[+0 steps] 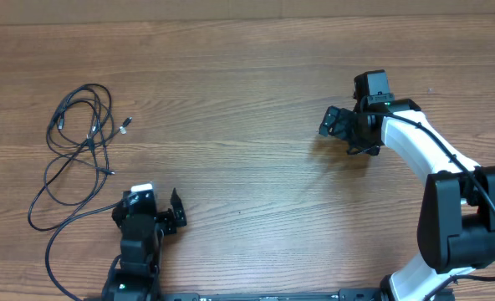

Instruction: Untangle cables

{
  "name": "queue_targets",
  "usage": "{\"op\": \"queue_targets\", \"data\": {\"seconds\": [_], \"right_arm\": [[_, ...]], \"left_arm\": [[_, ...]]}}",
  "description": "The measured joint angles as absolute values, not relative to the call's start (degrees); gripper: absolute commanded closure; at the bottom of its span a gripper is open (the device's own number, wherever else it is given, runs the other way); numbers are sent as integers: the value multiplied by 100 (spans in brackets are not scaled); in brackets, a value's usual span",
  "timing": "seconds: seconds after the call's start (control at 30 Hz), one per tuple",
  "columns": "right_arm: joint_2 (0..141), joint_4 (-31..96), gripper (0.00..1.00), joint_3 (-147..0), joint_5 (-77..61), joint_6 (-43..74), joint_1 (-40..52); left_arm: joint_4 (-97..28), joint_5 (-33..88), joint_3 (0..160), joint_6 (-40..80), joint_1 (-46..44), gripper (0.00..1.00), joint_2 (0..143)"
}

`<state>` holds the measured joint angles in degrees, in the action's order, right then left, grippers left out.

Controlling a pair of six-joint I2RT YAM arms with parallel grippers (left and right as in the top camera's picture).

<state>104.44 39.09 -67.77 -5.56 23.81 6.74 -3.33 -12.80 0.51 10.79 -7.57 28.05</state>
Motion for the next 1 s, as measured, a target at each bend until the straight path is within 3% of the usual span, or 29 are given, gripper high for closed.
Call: {"op": "queue_targets", "data": {"seconds": [1.0], "right_arm": [[10442,3900,0,-6777,-556,2379,674]], "left_arm": [[-392,-779,51,1081,-252,0,106]]}}
